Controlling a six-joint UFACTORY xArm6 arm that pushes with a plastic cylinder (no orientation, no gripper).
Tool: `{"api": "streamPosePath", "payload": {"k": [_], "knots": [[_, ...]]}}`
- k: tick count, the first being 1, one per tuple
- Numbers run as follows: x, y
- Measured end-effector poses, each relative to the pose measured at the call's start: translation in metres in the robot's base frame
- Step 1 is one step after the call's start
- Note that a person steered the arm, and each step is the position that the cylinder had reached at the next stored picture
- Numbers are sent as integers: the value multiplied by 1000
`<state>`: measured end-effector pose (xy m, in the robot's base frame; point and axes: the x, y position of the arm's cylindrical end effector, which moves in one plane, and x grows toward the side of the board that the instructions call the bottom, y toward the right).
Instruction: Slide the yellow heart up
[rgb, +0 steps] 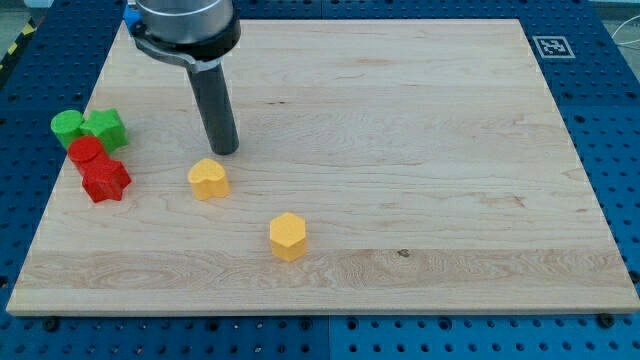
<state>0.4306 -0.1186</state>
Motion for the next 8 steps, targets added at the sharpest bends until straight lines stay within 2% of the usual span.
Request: {"api": "streamPosePath", "payload": {"k": [3, 5, 6, 8], "knots": [[62, 34], [101, 19], [107, 5], [56, -7]]}}
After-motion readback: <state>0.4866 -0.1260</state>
